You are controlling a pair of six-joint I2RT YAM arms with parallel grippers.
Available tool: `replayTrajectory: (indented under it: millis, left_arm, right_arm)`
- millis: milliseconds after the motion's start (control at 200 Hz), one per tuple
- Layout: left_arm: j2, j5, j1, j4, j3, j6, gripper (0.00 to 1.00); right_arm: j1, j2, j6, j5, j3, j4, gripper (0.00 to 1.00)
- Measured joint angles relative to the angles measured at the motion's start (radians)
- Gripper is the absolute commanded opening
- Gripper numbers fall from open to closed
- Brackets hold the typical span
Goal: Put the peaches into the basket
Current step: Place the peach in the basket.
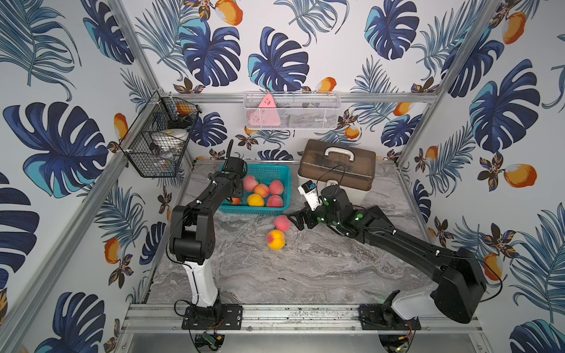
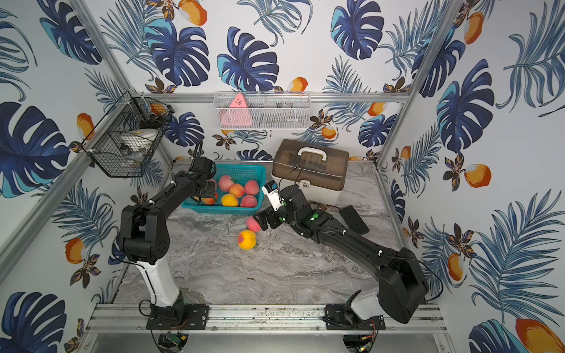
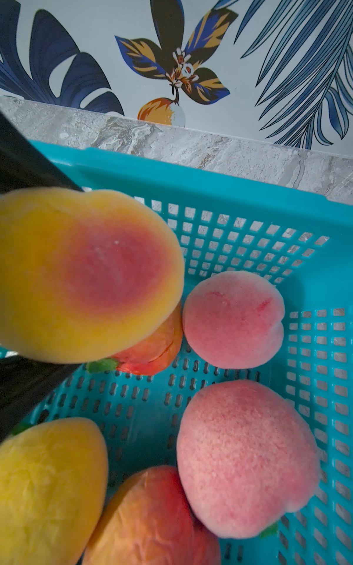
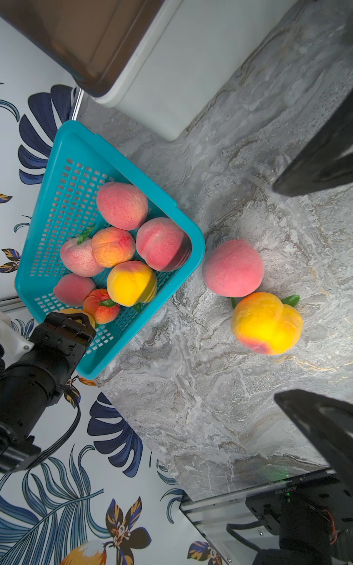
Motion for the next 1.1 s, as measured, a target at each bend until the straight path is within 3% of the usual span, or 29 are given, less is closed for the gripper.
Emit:
replayTrajectory:
  millis: [611,1101]
  left_arm:
    - [-0.1,0.172,-0.023,-0.127,0.008,-0.008,0.67]
    - [-0.111,0.147,-0.027,-0.164,0.008,-0.003,0.67]
  right_arm:
    - [-0.008,-0.015,0.015,-0.009,-0.021,0.002,1.0]
    - [-0.016,-0.04,0.016,-0.012,-0.039,0.004,1.0]
